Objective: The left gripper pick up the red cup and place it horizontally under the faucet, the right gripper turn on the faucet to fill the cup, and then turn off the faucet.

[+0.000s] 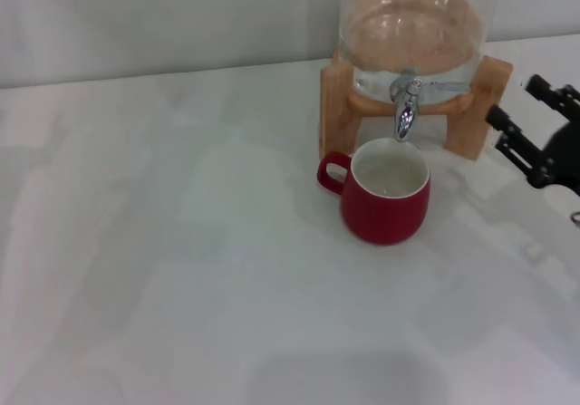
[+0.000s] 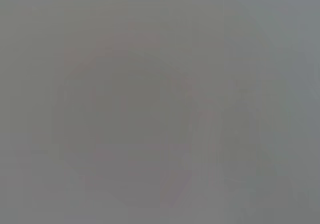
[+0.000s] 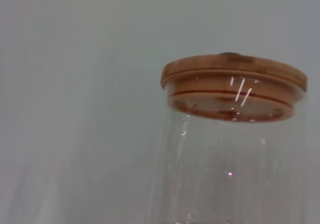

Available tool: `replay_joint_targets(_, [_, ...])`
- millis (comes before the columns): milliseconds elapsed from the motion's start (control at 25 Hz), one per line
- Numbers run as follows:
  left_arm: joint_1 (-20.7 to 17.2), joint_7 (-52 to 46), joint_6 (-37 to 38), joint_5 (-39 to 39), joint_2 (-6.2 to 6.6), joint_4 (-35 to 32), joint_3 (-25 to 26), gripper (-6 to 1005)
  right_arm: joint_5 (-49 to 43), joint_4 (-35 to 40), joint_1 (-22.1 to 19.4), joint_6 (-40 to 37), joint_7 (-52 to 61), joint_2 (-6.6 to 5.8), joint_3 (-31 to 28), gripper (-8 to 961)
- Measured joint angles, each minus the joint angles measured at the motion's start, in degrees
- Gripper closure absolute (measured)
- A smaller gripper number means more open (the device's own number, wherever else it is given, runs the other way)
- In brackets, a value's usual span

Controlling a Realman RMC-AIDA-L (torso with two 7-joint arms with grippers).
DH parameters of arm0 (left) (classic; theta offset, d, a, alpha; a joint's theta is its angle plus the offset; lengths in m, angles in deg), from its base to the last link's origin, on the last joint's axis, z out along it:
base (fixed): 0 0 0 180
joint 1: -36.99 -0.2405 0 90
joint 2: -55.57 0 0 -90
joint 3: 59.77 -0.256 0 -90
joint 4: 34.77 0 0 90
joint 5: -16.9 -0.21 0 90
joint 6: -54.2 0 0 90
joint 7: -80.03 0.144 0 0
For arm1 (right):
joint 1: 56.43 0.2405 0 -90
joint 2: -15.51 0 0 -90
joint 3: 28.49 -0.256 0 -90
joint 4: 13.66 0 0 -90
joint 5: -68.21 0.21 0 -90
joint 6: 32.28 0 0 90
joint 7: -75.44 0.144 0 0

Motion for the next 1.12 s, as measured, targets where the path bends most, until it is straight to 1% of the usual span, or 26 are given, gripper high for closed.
replay_joint_targets(80, [0.0,0.0,-0.5,0.0,-0.03,-0.1,0.0,138,0.1,0.0,-1.3,0.8,0.0,-0.03,-1.4,354])
replay_joint_targets(120, [0.0,0.0,-0.5,0.0,-0.03,-0.1,0.0,138,0.1,0.0,-1.3,0.8,0.0,-0.03,-1.4,354])
replay_joint_targets(200, [0.1,0.0,-1.7,0.0,-0.16,-0.5,-0.1,138,0.2,0.1,-3.7,2.0,0.0,-0.12,-6.0,354])
replay_joint_targets(240, [0.1,0.0,-1.7,0.0,-0.16,-0.5,-0.1,138,0.2,0.1,-3.7,2.0,0.0,-0.12,-6.0,354])
replay_joint_targets(280, [0.2,0.0,-2.0,0.0,-0.18,-0.9,-0.1,138,0.3,0.1,-4.2,2.3,0.0,-0.13,-7.4,354])
replay_joint_targets(400, [1.3,0.0,-3.1,0.1,-0.25,-3.2,-0.2,138,0.5,0.2,-5.6,2.8,0.0,-0.08,-11.7,354])
replay_joint_targets(480, [2.1,0.0,-4.1,0.4,-0.28,-5.0,-0.2,138,0.6,0.5,-6.1,3.1,0.0,0.02,-15.7,354])
replay_joint_targets(560, [3.2,0.3,-5.4,1.1,-0.33,-7.3,-0.1,138,1.3,0.9,-6.1,3.1,0.0,0.08,-18.1,355])
replay_joint_targets(640, [4.7,0.4,-7.1,2.2,-0.34,-10.4,0.1,138,1.9,1.1,-6.1,3.1,0.0,0.1,-18.7,355])
replay_joint_targets(680, [6.5,0.5,-8.6,4.1,-0.35,-14.1,0.4,138,4.7,1.8,-5.9,2.2,-0.1,0.13,-19.4,355])
replay_joint_targets(720, [6.5,0.5,-8.6,4.1,-0.35,-14.1,0.4,138,5.9,2.0,-5.8,1.7,-0.3,0.12,-19.4,355])
replay_joint_targets(800, [8.2,0.5,-9.3,5.7,-0.36,-17.1,0.5,138,8.3,2.1,-5.6,0.5,-1.0,0.08,-19.6,354])
replay_joint_targets(840, [9.6,0.6,-9.6,6.7,-0.3,-19.3,0.5,138,9.9,2.1,-5.4,-0.1,-1.7,0.07,-19.7,354])
replay_joint_targets(1120, [10.1,0.6,-9.9,6.7,-0.21,-19.1,0.5,138,12.3,1.9,-4.9,-0.3,-2.2,-0.01,-19.9,355])
